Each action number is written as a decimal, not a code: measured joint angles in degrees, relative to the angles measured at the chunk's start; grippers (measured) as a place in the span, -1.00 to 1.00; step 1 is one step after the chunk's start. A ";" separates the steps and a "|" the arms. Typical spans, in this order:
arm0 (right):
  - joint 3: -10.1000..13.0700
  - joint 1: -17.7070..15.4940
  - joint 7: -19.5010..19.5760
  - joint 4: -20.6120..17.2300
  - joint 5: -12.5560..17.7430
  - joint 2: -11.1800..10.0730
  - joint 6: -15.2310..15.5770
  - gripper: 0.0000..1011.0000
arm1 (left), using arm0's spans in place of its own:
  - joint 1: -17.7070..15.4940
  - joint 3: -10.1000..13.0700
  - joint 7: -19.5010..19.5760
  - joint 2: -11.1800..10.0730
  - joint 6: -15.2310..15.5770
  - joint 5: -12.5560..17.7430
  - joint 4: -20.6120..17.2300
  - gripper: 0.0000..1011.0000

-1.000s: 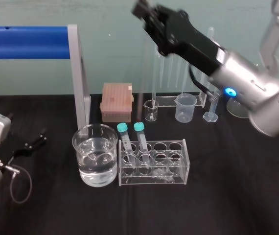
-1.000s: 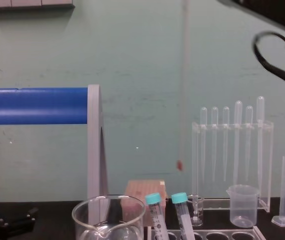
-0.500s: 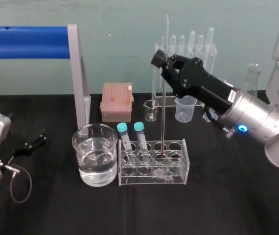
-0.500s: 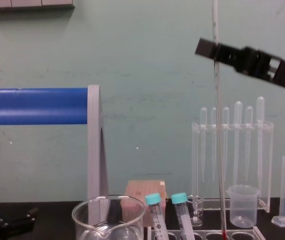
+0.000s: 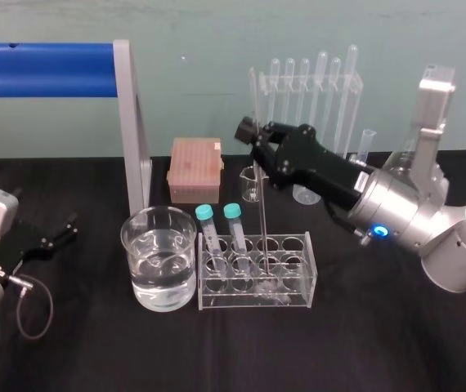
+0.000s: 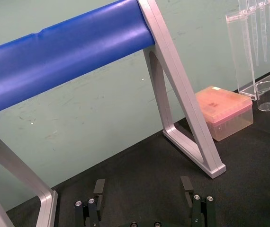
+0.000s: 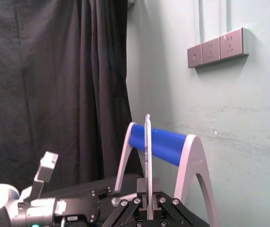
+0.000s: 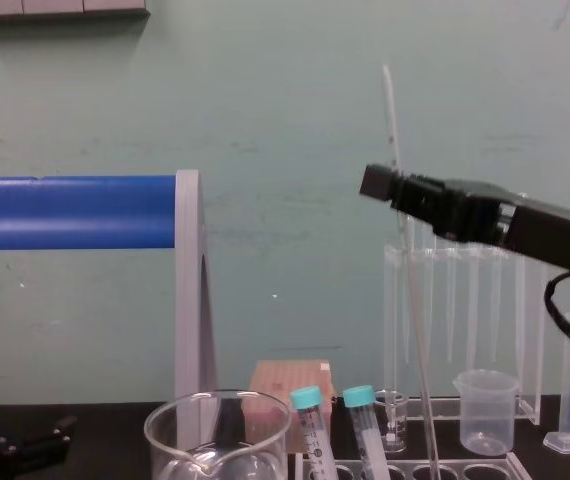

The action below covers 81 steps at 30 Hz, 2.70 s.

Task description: Hold the thermometer with one hand and immerse one end into the beaker, then reinsert it into the test tube rack.

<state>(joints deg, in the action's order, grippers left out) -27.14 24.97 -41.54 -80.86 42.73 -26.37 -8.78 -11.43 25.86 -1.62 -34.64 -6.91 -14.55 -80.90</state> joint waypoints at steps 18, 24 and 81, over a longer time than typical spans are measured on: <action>-1.30 1.06 -1.50 6.62 -4.29 2.52 -2.04 -0.89 | 0.00 0.00 0.00 0.00 0.00 0.00 0.00 0.99; -1.31 1.76 -2.19 7.67 -4.76 3.27 -2.44 -0.89 | 0.00 0.00 0.00 0.00 0.00 0.00 0.00 0.99; 5.64 -2.71 13.15 4.55 -5.21 3.74 -0.93 0.98 | 0.00 0.00 0.00 0.00 0.00 0.00 0.00 0.99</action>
<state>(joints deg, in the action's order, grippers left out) -21.50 22.25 -28.39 -76.31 37.52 -22.62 -9.71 -11.43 25.86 -1.62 -34.65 -6.91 -14.55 -80.90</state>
